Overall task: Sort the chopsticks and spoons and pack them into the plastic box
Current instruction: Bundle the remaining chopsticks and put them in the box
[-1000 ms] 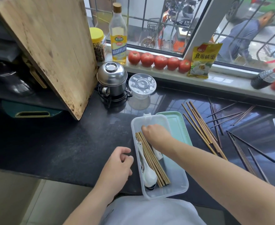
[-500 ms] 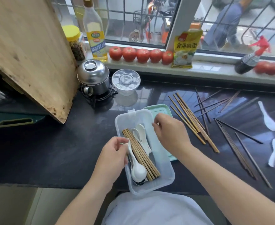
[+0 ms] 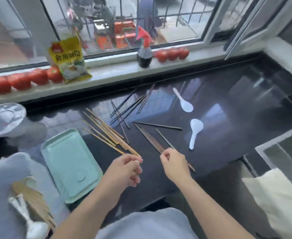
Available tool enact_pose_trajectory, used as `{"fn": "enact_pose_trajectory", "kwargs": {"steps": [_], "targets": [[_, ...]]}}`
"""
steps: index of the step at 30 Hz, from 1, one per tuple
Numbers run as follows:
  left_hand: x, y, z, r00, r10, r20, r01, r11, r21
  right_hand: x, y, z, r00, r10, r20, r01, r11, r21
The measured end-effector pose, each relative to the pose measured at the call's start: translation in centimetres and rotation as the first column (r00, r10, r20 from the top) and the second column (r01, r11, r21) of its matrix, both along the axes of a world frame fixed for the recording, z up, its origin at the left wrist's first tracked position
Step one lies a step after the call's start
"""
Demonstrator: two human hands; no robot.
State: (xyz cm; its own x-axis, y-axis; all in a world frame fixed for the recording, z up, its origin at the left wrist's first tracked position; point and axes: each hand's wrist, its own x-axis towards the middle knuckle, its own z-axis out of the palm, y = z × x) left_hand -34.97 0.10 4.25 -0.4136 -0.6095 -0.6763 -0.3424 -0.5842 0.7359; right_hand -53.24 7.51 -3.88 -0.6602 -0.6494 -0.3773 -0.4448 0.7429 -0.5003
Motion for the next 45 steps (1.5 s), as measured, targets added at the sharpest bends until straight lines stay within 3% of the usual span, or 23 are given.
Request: {"fn": "enact_pose_trajectory", "kwargs": {"steps": [4, 8, 18, 24, 33, 36, 40, 45], "targets": [[-6.2, 2.3, -0.4, 0.997, -0.007, 0.073, 0.005, 0.999, 0.040, -9.8, 1.3, -1.6, 0.982, -0.161, -0.099, 0.171, 0.980, 0.100], [-8.7, 3.2, -0.3, 0.984, 0.063, 0.169, -0.074, 0.996, 0.059, -15.5, -1.2, -3.2, 0.978, -0.130, -0.165, 0.163, 0.965, 0.207], [-11.8, 2.4, 0.1, 0.962, 0.133, 0.240, -0.155, 0.985, 0.076, -18.8, -2.7, -5.5, 0.995, 0.014, -0.102, 0.017, 0.953, 0.302], [-12.4, 1.6, 0.7, 0.968, 0.101, 0.231, -0.120, 0.990, 0.069, -19.6, -2.9, -5.6, 0.999, -0.028, -0.044, 0.041, 0.945, 0.323], [-12.7, 1.3, -0.5, 0.971, 0.102, 0.218, -0.130, 0.985, 0.114, -22.8, -4.6, -5.0, 0.958, 0.149, -0.244, -0.063, 0.943, 0.327], [-12.4, 0.8, -0.5, 0.970, 0.134, 0.205, -0.159, 0.981, 0.113, -20.2, -4.7, -3.9, 0.902, 0.254, -0.350, -0.197, 0.961, 0.192], [-11.8, 0.0, -0.8, 0.952, 0.244, 0.185, -0.272, 0.951, 0.147, -13.3, -2.3, -4.9, 0.787, 0.602, -0.136, -0.562, 0.790, 0.244], [-11.0, 0.2, -1.5, 0.931, 0.317, 0.181, -0.349, 0.917, 0.193, -13.0, -1.4, -4.9, 0.774, 0.617, -0.145, -0.561, 0.774, 0.294]]}}
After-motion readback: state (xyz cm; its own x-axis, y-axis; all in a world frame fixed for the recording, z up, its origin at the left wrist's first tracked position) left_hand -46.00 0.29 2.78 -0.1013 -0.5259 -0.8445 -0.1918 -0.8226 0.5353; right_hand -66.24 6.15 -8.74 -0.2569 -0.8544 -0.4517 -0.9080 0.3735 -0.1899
